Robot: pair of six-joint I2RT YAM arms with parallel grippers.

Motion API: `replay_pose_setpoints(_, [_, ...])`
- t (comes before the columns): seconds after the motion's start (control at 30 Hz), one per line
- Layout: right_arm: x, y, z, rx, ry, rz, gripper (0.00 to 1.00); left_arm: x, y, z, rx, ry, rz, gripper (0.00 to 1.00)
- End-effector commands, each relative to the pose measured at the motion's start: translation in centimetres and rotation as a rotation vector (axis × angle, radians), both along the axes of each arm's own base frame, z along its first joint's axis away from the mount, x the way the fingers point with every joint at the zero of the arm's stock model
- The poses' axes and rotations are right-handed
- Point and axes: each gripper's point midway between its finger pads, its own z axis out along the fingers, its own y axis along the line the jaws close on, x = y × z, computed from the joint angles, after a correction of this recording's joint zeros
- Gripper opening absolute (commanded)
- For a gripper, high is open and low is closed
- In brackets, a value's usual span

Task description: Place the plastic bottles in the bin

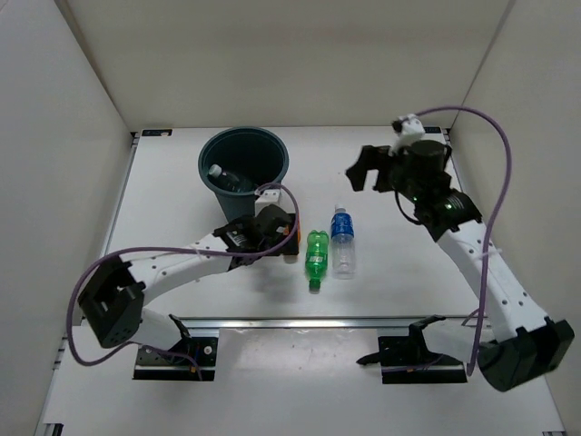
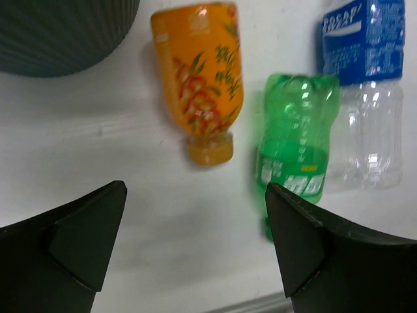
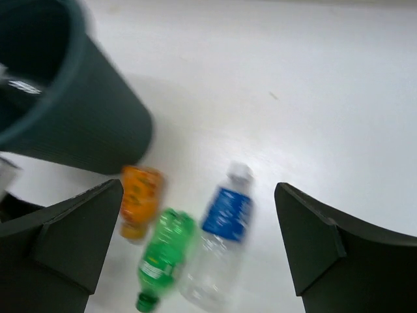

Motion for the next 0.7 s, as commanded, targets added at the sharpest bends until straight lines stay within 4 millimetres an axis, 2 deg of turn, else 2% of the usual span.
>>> replay_pose_setpoints(0.0, [-1.7,-5.0,-3.7,0.033,0.119,-0.151,0.99,3.6,-1.8,2.3,-0.020,-0.119,0.080,0.99])
replay_pose_setpoints(0.03, [-2.4,-6.3,-5.8,0.033,0.184,-0.180,0.99,3.9,-1.8,1.7,0.003,-0.122,0.096,0.98])
replay_pose_setpoints(0.1, [-4.0,-7.3,-7.6,0.054,0.233,-0.193,0.99,4.8,-2.4,1.2,0.012,-0.134,0.104,0.99])
replay_pose_setpoints(0.17, [-5.3,-8.1,-10.2,0.065,0.302,-0.210,0.99,5.4,-2.6,-0.1,0.039,-0.127,0.132,0.99])
replay_pose_setpoints(0.27, [-6.4,-8.9,-11.7,0.088,0.338,-0.239,0.99,5.9,-2.5,-1.5,0.077,-0.127,0.172,0.99])
replay_pose_setpoints(0.3, [-6.6,-9.0,-11.8,0.093,0.338,-0.237,0.99,6.1,-2.6,-1.5,0.074,-0.123,0.174,0.99])
replay_pose_setpoints(0.37, [-6.8,-9.3,-12.3,0.094,0.339,-0.248,0.99,6.2,-2.7,-2.8,0.091,-0.117,0.188,0.99])
replay_pose_setpoints(0.47, [-6.7,-9.7,-12.2,0.097,0.327,-0.258,0.99,6.5,-3.3,-4.0,0.099,-0.129,0.198,0.95])
replay_pose_setpoints(0.67, [-7.2,-9.7,-13.5,0.076,0.365,-0.259,0.99,7.2,-4.9,-6.0,0.111,-0.109,0.150,0.85])
